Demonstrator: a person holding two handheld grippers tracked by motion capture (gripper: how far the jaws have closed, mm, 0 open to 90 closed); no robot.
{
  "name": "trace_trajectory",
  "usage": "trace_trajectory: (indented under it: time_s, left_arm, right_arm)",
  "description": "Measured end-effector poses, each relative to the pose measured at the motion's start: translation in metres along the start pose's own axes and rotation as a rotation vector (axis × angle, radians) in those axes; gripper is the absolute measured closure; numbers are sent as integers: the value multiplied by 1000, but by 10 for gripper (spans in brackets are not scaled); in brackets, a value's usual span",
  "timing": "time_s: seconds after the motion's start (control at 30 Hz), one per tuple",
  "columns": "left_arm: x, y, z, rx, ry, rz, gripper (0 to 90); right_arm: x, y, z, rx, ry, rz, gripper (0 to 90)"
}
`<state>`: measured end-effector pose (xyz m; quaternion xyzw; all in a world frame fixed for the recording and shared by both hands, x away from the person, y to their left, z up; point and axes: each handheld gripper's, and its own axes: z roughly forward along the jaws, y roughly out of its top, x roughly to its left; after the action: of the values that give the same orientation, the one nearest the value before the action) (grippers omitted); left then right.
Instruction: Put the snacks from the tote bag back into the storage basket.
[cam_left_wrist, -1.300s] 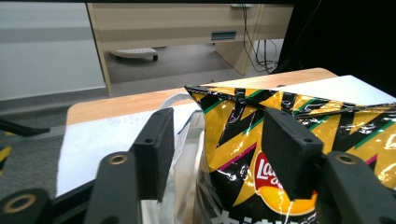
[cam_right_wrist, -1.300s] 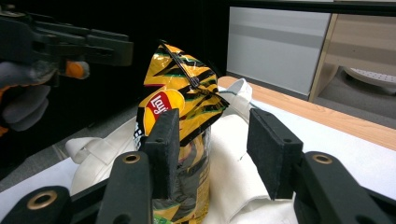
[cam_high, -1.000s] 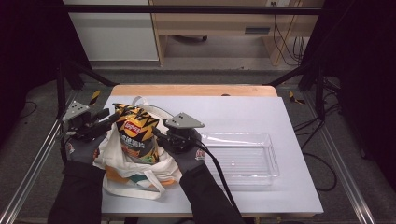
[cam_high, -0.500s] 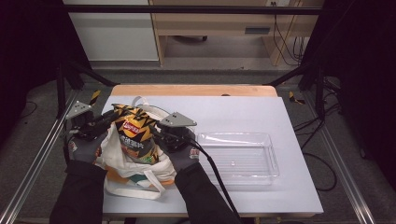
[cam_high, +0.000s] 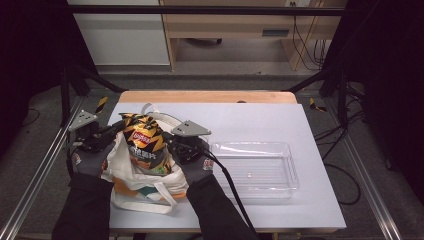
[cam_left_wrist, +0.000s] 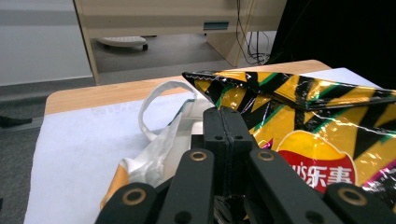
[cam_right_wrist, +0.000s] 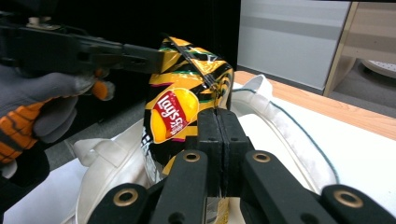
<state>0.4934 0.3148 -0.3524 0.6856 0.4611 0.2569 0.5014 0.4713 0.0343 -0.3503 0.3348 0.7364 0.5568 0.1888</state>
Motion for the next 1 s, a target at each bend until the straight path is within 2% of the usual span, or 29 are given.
trace_trajectory:
  time_s: [0.13, 0.2, 0.33, 0.43, 0.53, 0.6, 0.73, 0.8, 0.9, 1.0]
  left_arm:
    - [-9, -2, -9, 2, -9, 15, 898]
    - [-16, -5, -15, 0, -3, 27, 899]
    - [-23, -10, -22, 7, 4, 38, 899]
    - [-23, -12, -23, 10, 14, 41, 899]
    - [-17, -14, -22, 5, 9, 28, 898]
    - [-16, -14, -21, -8, 9, 43, 888]
    - [-13, -11, -21, -43, 10, 47, 787]
    - [-11, -6, -22, -71, -7, 52, 740]
    - [-10, -4, -20, -71, -4, 56, 707]
    - [-6, -2, -10, -47, -15, 37, 695]
  right_arm:
    - [-7, 4, -8, -14, -23, 16, 897]
    - [-10, 4, -9, -8, -30, 19, 896]
    - [-16, 1, -7, 0, -47, 26, 892]
    - [-17, 0, -4, 3, -48, 31, 888]
    - [-13, -2, -1, -1, -48, 24, 884]
    - [-12, -2, -1, -5, -48, 18, 885]
    - [-11, -2, -3, -8, -48, 17, 885]
    - [-11, -3, -3, -9, -43, 17, 885]
    - [-10, -4, -3, -11, -41, 15, 884]
    - [-10, -4, -2, -9, -43, 10, 885]
